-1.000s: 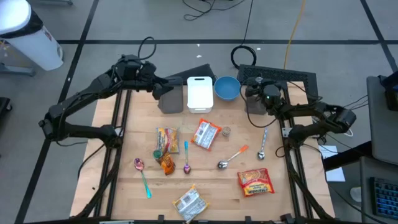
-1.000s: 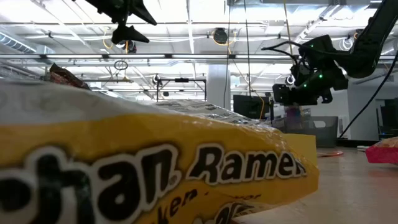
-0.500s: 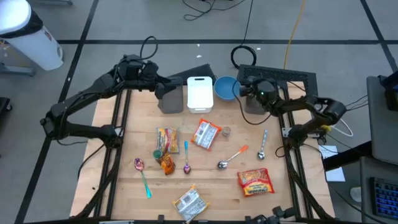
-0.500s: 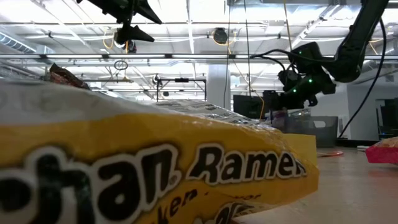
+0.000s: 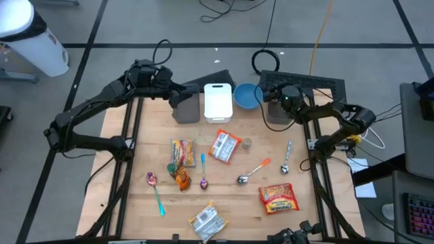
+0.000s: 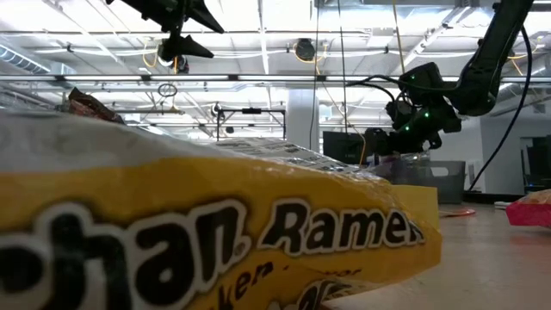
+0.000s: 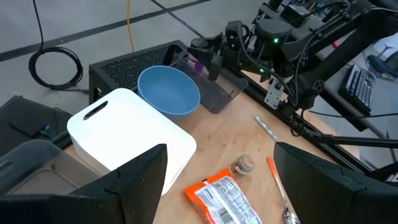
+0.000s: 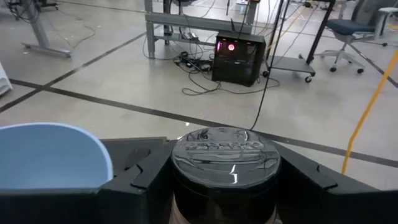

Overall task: Pick & Place Food Item
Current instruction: Put the black spice bottle into the right black bin

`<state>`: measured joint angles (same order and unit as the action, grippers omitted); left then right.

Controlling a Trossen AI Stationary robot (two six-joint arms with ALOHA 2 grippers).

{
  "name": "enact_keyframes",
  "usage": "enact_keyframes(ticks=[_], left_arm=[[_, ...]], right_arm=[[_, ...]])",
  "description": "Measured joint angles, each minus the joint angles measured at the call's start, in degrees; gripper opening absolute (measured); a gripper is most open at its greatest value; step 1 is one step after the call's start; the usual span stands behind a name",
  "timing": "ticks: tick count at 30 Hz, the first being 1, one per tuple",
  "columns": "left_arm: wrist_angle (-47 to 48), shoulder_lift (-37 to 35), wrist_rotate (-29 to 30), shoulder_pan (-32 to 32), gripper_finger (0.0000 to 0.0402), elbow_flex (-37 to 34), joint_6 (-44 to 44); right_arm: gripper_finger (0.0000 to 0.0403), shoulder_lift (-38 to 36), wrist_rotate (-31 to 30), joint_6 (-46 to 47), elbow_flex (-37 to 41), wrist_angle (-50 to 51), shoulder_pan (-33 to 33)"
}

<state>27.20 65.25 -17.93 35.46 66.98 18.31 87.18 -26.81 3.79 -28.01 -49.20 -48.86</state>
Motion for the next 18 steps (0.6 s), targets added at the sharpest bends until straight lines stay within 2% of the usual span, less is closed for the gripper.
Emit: enact_keyframes(ticks=[18], left_arm=[[-0.04,0.00,1.53,0.00,0.0298,0.00,0.21]], right_arm=[[0.0201,5.71,0.11,2.95,0.00,-4.54,0.09]])
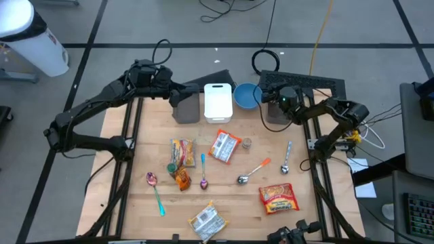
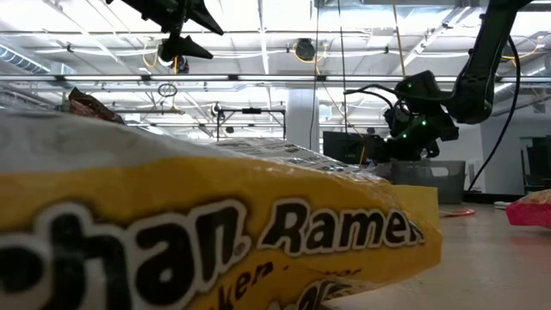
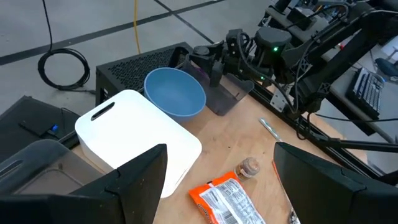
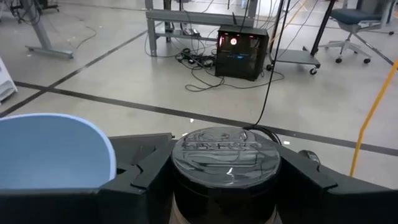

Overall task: Pick & Place Food Item
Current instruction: Put the black spice bottle into the right black bin

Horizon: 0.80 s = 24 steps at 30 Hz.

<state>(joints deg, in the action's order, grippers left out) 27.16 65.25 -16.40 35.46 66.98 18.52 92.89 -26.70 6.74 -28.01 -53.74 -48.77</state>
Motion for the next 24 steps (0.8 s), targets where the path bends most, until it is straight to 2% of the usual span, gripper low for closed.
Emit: enact_keyframes(ticks=[24], left_arm=[[0.02,0.00,0.02,0.02,0.0298,0.00,0.44]], right_arm=[[0.0223,0.21,1.54,-1.46,0.00,-0.83,0.00]])
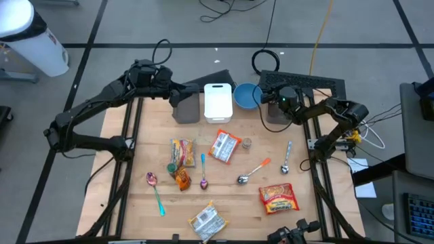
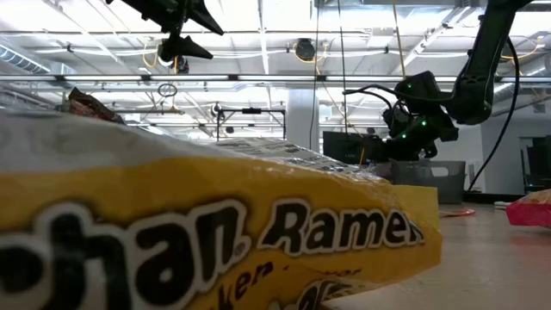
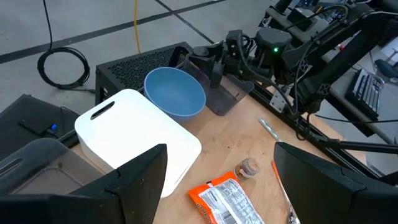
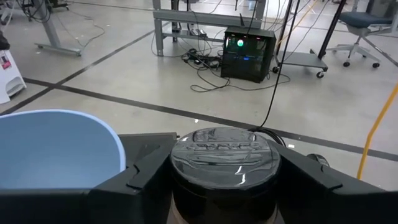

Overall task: Pick & Place Food Item
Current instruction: Put the black spice bottle into the right black bin, then put the blue noodle pack into the left black bin

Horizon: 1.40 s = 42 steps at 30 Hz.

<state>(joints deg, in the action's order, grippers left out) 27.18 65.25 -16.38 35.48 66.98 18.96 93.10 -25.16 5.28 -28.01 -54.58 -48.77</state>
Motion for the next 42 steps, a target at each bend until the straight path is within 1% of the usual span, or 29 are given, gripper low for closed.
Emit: enact_keyframes(ticks=[7,11,18,21,26,32,36,39,42], left_arm=[[0.00,0.00,0.00,0.01,0.0298,0.00,-0.26],[0.00,0.00,0.00,0.01,0.0298,0.00,-0.30],[0.02,0.00,0.00,0.01,0.0298,0.00,-0.31],[0.02,0.00,0.00,0.00,0.0298,0.00,-0.31],[0.03,0.00,0.00,0.00,0.0298,0.02,-0.71],[0.08,0.00,-0.02,-0.02,0.0298,0.02,-1.29],[0.15,-0.01,-0.04,0.00,0.0298,0.02,-3.01],[-0.17,0.00,-0.02,-0.01,0.0298,0.02,-3.76],[-1.01,-0.02,-0.02,0.00,0.0298,0.02,-3.85]], right_arm=[[0.0261,0.00,-0.03,0.00,0.00,-0.36,0.00],[0.0277,0.00,-0.02,0.01,0.00,-0.39,0.00],[0.0282,-0.32,-0.01,-0.38,0.00,-1.75,0.11],[0.0279,-1.65,-0.01,-2.31,0.04,-1.75,0.13],[0.0275,-5.58,-0.01,-7.67,0.04,0.45,0.13],[0.0277,-12.17,-0.05,-9.17,0.05,4.40,0.94],[0.0274,-17.82,-0.05,-13.76,0.04,4.38,3.25],[0.0271,-22.24,0.06,-14.56,0.04,4.67,6.06],[0.0271,-26.69,4.95,-12.76,0.04,4.70,9.05]])
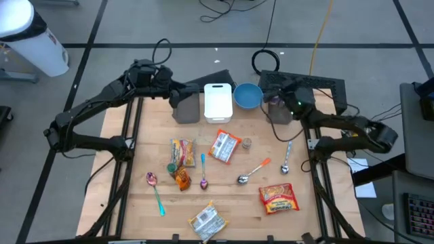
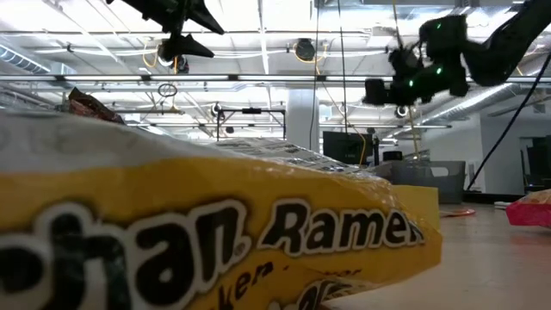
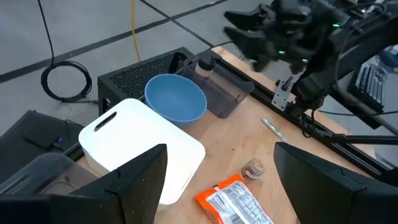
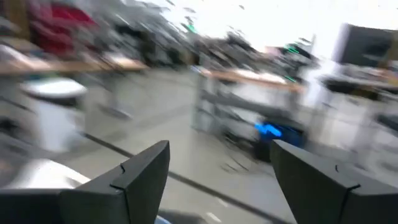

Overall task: Pick & Place Food Item
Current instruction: Put the blue noodle pack into the left black bin

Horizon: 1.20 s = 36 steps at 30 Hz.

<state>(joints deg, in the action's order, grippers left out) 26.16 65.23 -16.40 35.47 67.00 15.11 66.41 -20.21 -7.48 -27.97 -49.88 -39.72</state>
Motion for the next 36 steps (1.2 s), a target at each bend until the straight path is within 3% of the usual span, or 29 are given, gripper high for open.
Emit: enact_keyframes(ticks=[4,7,13,18,22,29,36], left_arm=[[-0.95,0.00,0.00,-0.01,0.0298,0.00,-0.48],[-0.87,0.00,-0.05,0.01,0.0298,0.02,-1.12],[0.92,-0.51,-2.97,0.01,0.0298,0.02,-1.96],[7.52,-0.85,-4.71,-2.25,0.0298,0.09,-3.21],[14.15,-0.85,-1.61,-5.85,0.0298,0.09,-4.85],[19.74,-0.85,2.99,-13.15,0.0298,0.09,-5.65],[24.49,-1.35,6.38,-19.04,0.0298,0.09,-4.15]], right_arm=[[0.0270,-4.93,2.39,1.56,-1.38,0.12,5.03],[0.0265,-7.47,2.37,-2.59,-4.45,1.71,9.26],[0.0259,-8.97,2.54,-6.96,-16.07,17.57,18.16],[0.0262,-7.80,4.59,-4.23,-23.58,28.85,24.28],[0.0262,-6.91,8.55,1.97,-24.83,28.97,28.53],[0.0256,-3.39,8.35,7.68,-24.87,32.48,35.29],[0.0255,5.27,8.18,15.30,-24.85,31.97,38.84]])
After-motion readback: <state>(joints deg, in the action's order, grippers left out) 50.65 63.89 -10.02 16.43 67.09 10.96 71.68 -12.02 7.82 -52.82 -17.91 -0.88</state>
